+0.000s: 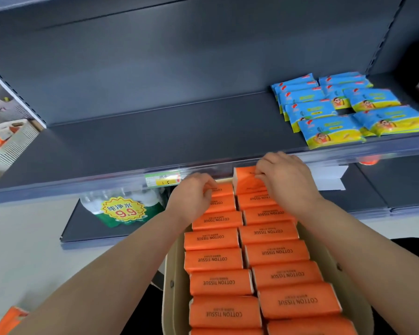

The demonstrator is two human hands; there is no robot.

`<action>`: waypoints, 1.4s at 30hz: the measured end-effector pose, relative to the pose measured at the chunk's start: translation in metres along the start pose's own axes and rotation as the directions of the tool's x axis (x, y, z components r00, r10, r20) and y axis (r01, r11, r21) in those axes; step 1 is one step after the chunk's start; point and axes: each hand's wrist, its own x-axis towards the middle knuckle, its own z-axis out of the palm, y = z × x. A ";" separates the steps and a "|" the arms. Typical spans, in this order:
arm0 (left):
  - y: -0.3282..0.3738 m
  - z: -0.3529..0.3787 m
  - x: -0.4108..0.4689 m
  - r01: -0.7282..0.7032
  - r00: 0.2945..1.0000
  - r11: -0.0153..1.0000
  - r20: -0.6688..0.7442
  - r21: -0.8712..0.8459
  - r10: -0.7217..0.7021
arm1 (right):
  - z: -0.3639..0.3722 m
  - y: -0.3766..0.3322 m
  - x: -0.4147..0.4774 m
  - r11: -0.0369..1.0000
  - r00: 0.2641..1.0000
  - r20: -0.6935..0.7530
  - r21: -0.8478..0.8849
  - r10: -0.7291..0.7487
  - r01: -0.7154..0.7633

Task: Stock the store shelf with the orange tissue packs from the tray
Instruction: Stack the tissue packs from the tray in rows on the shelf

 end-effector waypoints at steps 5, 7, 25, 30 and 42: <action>-0.001 0.004 0.008 0.066 0.997 0.988 0.019 0.140 -0.069 | -0.028 0.002 -0.016 0.985 0.980 -0.104 -0.015 -0.172 0.171; -0.001 0.007 0.009 0.085 0.994 0.976 0.050 0.201 -0.097 | -0.030 0.000 -0.027 0.975 0.970 -0.099 -0.014 -0.220 0.220; 0.022 0.006 0.020 -0.099 0.993 0.730 0.113 0.676 0.030 | -0.005 0.009 -0.058 0.948 1.000 -0.002 0.318 -0.015 0.015; 0.030 -0.029 0.020 -0.101 0.989 0.842 -0.042 0.530 0.145 | -0.003 0.013 -0.061 0.950 0.999 -0.043 0.310 -0.015 0.028; 0.040 -0.049 -0.014 -0.036 0.987 0.996 0.160 0.086 0.022 | -0.006 0.007 -0.063 0.981 0.998 -0.055 0.195 0.022 -0.011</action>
